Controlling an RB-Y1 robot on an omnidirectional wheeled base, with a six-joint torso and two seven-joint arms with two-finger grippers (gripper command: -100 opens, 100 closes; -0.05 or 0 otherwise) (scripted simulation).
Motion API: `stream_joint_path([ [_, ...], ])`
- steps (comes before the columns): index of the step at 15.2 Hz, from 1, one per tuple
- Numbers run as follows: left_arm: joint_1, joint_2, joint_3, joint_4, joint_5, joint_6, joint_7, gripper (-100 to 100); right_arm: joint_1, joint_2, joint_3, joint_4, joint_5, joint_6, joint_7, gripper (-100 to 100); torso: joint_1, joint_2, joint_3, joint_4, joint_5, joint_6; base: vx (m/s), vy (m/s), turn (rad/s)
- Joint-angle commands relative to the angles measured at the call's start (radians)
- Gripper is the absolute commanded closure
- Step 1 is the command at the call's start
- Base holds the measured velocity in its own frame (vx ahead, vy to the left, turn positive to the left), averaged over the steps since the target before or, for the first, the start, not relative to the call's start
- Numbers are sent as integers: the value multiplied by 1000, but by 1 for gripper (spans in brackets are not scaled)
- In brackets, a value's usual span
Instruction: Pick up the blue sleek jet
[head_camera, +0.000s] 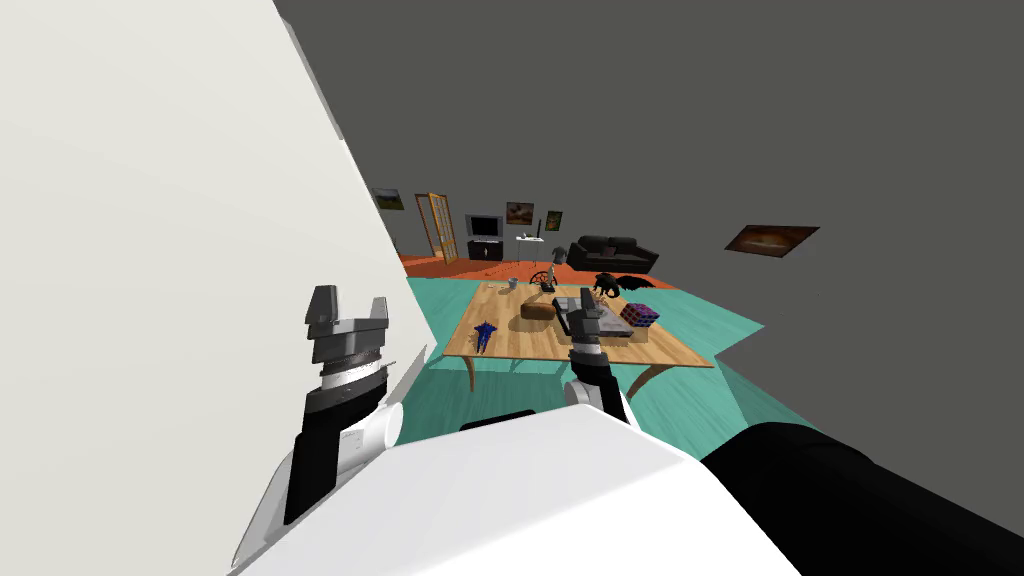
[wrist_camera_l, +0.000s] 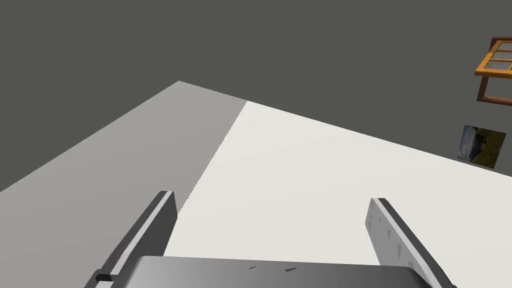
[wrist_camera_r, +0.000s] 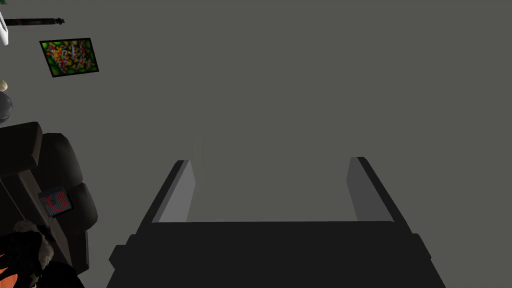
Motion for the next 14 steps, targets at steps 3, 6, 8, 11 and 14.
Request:
stream_joint_path([
  [3,-12,76,4,18,-6,21,23,-100,0,0,0,0,0,0,0,0,0,0,0,0,0,0,1,-9,-24],
  [6,-29,133,10,44,-15,52,57,-100,0,0,0,0,0,0,0,0,-1,0,0,0,0,0,6,-21,-41],
  [8,-52,177,18,81,-28,95,103,-100,0,0,0,0,0,0,0,0,-1,-1,-1,0,0,0,11,-34,-85],
  [11,-66,195,23,102,-35,120,131,-100,0,0,0,0,0,0,0,0,-2,-1,-1,0,0,0,13,-32,-52],
  [14,-97,221,34,151,-53,178,195,-100,0,0,0,0,0,0,0,0,-2,-1,-1,0,0,0,12,-29,-62],
])
